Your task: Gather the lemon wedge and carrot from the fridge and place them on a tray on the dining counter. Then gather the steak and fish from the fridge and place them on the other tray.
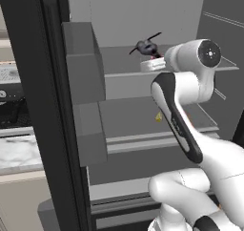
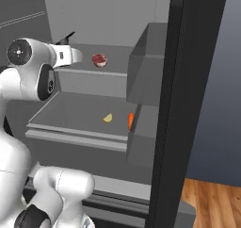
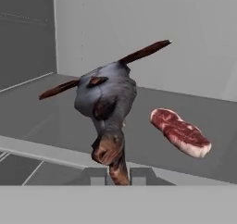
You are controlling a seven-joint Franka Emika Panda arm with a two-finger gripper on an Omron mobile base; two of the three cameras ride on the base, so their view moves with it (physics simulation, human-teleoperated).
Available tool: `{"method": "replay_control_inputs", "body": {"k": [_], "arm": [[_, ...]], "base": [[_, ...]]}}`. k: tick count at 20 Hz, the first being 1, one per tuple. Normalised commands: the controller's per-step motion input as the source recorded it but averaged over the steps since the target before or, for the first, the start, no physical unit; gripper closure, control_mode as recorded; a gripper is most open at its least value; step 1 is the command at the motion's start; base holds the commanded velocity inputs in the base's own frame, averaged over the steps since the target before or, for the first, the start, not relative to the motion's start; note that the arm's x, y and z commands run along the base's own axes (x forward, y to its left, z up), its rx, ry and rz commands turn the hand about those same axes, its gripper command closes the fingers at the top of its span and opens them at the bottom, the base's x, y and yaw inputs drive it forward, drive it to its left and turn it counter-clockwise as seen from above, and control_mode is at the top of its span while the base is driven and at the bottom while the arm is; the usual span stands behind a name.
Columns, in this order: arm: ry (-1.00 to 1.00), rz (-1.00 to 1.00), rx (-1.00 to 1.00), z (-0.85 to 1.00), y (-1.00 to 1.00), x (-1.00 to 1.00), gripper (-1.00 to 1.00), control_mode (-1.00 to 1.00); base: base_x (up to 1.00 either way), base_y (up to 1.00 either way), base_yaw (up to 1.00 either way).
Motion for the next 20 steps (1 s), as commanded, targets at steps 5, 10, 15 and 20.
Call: {"method": "replay_control_inputs", "body": {"k": [5,10,15,20], "arm": [[0.04,0.02,-0.1,0.47,0.0,-1.0,1.0,-1.0],[0.07,0.0,-0.02,0.1,0.0,-1.0,1.0,-1.0],[0.07,-0.07,-0.01,0.01,-0.03,-0.99,1.0,-1.0],[0.0,-0.15,0.0,0.0,-0.01,-0.21,1.0,-1.0]], "base": [[0.0,0.0,0.0],[0.0,0.0,0.0],[0.0,0.0,0.0],[0.0,0.0,0.0]]}}
